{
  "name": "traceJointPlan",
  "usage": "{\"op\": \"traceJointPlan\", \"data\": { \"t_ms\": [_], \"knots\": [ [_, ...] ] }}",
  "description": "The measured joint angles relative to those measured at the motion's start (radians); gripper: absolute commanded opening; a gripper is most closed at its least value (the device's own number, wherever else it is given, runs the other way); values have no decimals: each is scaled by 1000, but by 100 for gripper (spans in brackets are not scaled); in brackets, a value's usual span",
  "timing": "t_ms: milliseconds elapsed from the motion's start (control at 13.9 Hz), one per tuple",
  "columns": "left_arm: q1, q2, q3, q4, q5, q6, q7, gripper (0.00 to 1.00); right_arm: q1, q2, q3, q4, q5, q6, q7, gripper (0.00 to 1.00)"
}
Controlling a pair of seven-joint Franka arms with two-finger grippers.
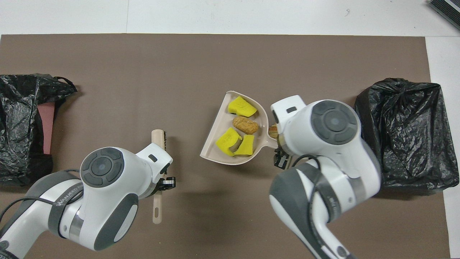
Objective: Sweep and dump trash in bin
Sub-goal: 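Carry the loaded dustpan with the right gripper over the nearby black bag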
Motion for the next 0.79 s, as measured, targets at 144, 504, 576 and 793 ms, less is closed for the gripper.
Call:
{"op": "traceJointPlan", "data": {
  "t_ms": [144, 504, 576, 793],
  "knots": [
    [-14, -4, -10, -4, 0, -1, -50, 0, -76, -65, -3, 2, -2, -36, -39, 0],
    [-179, -6, -29, -9, 1, 0, -222, 0, -306, -126, -9, 19, -3, -142, -254, 0],
    [-220, -6, -30, -12, 1, 2, -251, 0, -355, -127, -11, 20, -3, -149, -307, 0],
    [-319, -6, -34, -52, -19, 72, -308, 0, -521, -127, -14, 21, -4, -153, -512, 0]
  ]
}}
